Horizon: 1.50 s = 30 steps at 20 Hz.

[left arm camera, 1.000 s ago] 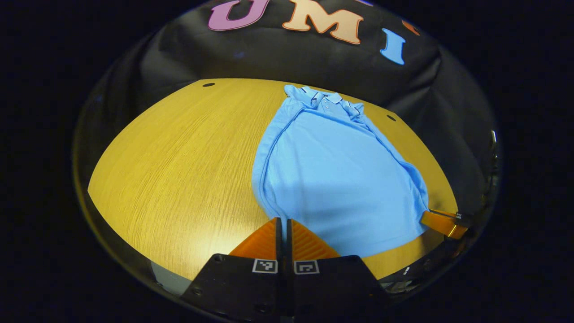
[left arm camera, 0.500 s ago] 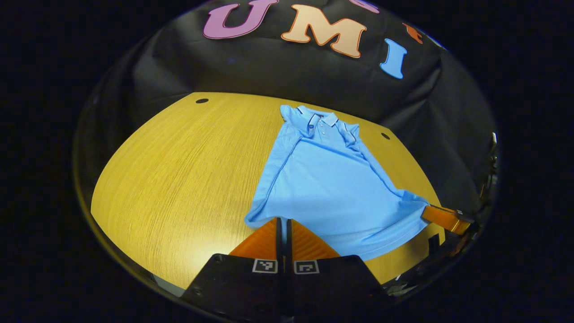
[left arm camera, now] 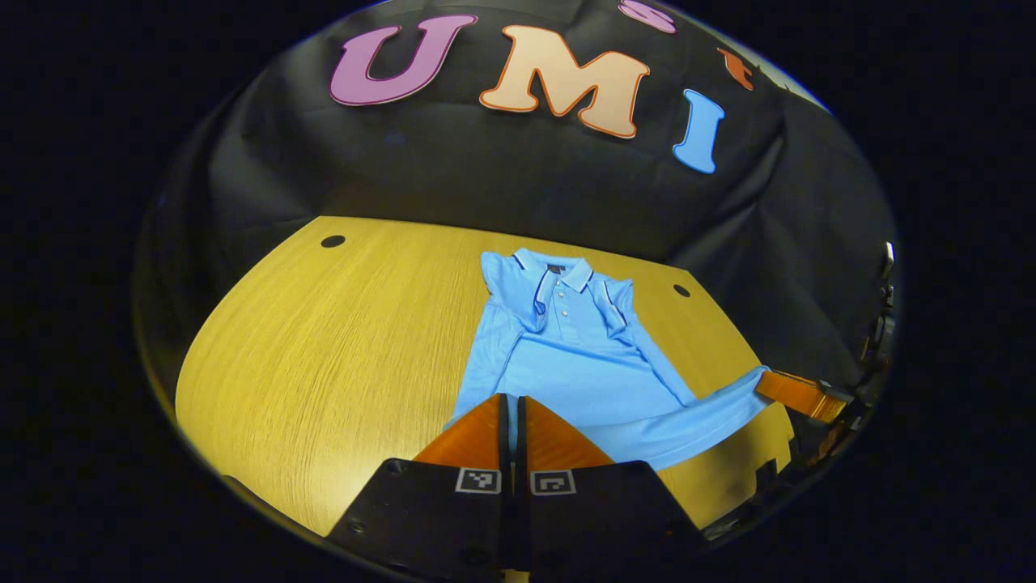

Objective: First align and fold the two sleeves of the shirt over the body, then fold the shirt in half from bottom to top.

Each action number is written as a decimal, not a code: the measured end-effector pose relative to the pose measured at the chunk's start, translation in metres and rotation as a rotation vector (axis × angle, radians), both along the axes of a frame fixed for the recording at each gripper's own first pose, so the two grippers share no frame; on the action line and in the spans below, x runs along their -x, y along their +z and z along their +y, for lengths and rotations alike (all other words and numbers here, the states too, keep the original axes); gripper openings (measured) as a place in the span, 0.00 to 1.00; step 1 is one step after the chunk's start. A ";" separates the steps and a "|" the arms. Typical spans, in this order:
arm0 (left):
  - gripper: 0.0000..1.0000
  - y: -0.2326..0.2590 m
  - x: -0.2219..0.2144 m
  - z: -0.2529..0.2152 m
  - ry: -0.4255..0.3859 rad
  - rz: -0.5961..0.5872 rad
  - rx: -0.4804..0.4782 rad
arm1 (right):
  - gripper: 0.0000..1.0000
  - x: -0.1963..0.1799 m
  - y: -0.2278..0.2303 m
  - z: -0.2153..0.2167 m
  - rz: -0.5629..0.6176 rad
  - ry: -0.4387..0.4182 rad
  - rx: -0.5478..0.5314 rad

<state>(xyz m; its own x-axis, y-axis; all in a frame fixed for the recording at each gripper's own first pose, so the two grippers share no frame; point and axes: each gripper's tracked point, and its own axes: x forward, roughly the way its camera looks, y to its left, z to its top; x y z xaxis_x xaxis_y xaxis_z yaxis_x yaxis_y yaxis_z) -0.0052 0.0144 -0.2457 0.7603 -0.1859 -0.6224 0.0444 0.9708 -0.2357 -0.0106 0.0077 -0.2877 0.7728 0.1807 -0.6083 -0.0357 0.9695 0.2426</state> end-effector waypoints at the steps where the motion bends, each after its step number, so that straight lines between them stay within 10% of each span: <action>1: 0.00 0.001 -0.009 0.001 0.001 -0.006 0.001 | 0.03 -0.009 0.003 0.000 -0.011 -0.004 0.001; 18: 0.00 0.006 -0.185 0.019 0.001 -0.094 0.008 | 0.02 -0.186 0.000 0.006 -0.111 -0.065 0.005; 30: 0.00 -0.063 -0.291 0.021 -0.023 -0.112 -0.036 | 0.02 -0.301 -0.094 -0.008 -0.061 -0.178 0.001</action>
<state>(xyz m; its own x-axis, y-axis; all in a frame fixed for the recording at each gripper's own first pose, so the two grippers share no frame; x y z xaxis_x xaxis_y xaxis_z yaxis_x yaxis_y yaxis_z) 0.2860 0.0350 -0.3083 0.8212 -0.1832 -0.5405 0.0911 0.9770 -0.1928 0.2906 -0.0002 -0.3813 0.8279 0.0375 -0.5596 0.1218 0.9619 0.2447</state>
